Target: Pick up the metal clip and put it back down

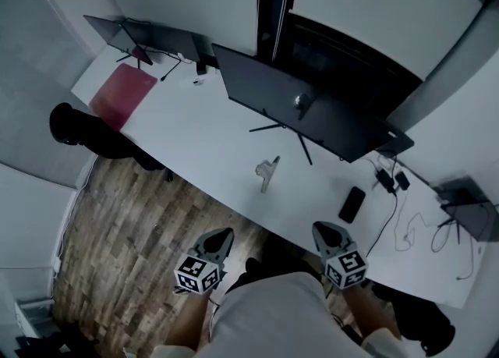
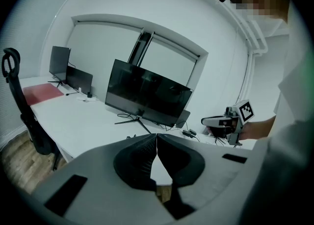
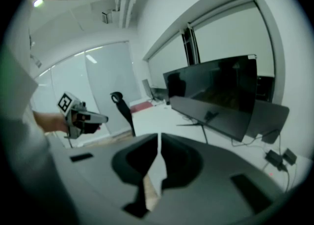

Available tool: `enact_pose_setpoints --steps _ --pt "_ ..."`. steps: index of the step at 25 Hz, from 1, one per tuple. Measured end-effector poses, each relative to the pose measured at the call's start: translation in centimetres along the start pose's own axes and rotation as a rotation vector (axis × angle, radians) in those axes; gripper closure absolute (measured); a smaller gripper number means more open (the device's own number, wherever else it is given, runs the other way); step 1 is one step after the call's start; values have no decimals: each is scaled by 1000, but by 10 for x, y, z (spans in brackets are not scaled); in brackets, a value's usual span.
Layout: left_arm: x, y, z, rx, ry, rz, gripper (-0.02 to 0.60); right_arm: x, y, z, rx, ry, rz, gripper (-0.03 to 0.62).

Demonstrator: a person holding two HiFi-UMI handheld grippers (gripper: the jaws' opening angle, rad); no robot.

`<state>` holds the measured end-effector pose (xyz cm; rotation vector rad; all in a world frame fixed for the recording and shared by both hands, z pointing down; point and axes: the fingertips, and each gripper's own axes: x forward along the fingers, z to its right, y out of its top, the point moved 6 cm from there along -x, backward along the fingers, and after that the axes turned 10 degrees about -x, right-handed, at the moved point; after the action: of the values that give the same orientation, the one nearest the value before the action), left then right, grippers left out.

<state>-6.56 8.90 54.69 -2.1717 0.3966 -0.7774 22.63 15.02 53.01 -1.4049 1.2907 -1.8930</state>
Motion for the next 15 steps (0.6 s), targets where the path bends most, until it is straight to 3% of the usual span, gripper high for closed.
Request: enact_pose_setpoints --steps 15 --pt "122 12 -20 -26 -8 -159 549 52 -35 70 129 80 -22 560"
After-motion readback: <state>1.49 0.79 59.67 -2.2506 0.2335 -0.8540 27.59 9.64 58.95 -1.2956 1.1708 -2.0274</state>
